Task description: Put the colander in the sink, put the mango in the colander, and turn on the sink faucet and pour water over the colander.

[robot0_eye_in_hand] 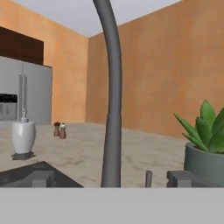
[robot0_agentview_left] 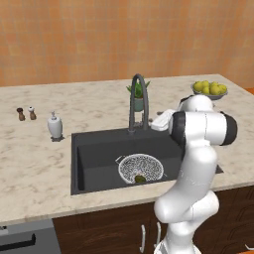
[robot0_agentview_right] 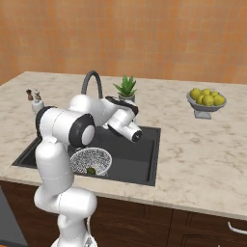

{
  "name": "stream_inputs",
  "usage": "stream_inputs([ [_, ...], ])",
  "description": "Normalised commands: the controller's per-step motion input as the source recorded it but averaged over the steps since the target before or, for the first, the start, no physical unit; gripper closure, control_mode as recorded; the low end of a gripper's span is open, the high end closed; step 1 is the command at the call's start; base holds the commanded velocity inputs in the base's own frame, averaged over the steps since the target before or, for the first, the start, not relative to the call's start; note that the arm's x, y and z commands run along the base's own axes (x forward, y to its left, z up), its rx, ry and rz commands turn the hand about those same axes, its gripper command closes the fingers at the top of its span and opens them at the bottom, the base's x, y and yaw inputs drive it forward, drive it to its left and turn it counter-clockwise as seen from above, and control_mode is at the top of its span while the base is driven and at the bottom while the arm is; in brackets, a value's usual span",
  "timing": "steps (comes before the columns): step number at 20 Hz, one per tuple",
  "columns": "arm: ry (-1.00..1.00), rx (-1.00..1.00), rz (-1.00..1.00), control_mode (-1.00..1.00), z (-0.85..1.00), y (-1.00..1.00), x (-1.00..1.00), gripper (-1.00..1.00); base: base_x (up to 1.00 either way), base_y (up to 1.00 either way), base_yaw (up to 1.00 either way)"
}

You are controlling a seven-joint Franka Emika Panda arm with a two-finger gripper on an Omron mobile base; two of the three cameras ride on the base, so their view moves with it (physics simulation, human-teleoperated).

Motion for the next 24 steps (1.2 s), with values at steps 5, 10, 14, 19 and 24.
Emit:
stream_inputs([
  [5,0.0,0.05,0.0,-1.0,-0.23,0.01,0.43,-1.0,0.0,0.0,0.0],
  [10,0.0,0.0,0.0,-1.0,-0.09,0.01,0.42,-1.0,0.0,0.0,0.0],
  [14,0.0,0.0,0.0,-1.0,-0.04,0.05,0.36,-1.0,0.0,0.0,0.0],
  [19,0.0,0.0,0.0,-1.0,-0.1,0.23,0.24,-1.0,0.0,0.0,0.0],
  [24,0.0,0.0,0.0,-1.0,-0.09,0.16,0.26,-1.0,0.0,0.0,0.0],
])
